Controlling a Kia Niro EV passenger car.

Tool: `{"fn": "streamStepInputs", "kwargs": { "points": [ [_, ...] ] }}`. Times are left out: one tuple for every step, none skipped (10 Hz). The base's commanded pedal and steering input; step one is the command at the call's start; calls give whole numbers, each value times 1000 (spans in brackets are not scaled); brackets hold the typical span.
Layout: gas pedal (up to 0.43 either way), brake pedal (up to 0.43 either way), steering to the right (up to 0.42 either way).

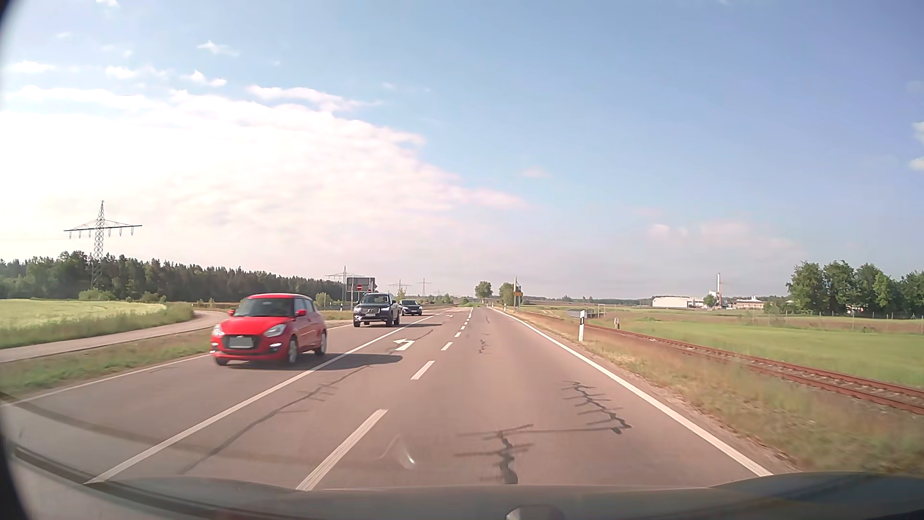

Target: Follow the waypoints while adhering to traffic rules and regulations

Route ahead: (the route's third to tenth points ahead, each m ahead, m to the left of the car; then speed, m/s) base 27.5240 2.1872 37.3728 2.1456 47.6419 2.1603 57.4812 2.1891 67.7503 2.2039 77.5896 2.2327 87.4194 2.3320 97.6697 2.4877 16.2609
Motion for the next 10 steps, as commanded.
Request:
{"fn": "streamStepInputs", "kwargs": {
  "points": [
    [98, 0, 1],
    [98, 0, 0],
    [98, 0, 0],
    [98, 0, 0],
    [98, 0, 0],
    [98, 0, 0],
    [98, 0, 0],
    [98, 0, 0],
    [98, 0, -1],
    [98, 0, -1]
  ]
}}
